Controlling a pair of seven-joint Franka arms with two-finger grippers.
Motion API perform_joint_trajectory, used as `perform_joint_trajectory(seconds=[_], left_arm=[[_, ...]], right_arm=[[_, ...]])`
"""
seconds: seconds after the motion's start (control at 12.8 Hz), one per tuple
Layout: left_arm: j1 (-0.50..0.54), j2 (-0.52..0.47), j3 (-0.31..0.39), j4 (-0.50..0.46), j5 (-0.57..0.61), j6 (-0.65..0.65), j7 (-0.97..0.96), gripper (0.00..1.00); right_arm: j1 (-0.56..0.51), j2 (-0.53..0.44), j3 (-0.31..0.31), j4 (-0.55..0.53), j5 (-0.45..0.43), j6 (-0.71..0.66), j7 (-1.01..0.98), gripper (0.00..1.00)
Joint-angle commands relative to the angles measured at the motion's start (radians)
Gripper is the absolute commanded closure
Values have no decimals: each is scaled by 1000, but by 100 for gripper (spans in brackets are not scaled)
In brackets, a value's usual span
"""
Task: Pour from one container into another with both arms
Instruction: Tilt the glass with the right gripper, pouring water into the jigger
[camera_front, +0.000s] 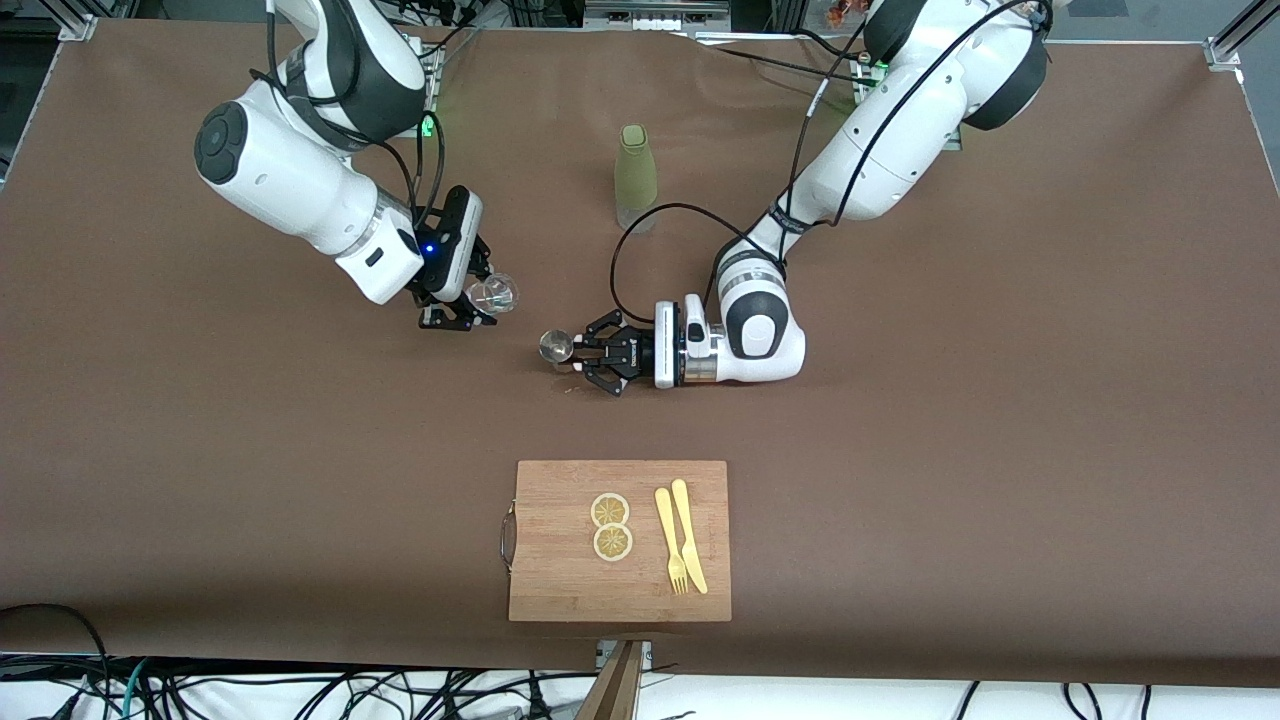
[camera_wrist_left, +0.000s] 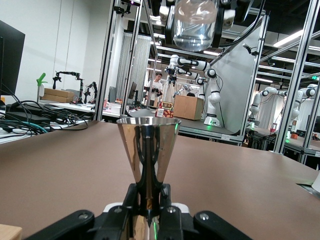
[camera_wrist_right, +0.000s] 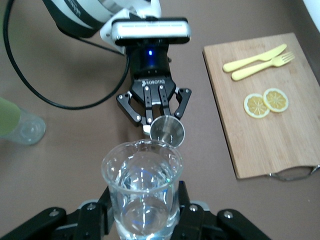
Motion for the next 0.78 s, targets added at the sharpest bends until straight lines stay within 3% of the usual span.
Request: perform_joint_trajectory(seconds=[0.0, 0.7], left_arm=[[-22, 14, 4, 34, -39, 41, 44, 100], [-29, 45, 4, 51, -42, 55, 168, 100]], right_arm=[[26, -15, 9, -20, -90, 22, 97, 61], [71, 85, 7, 29, -214, 78, 183, 61]])
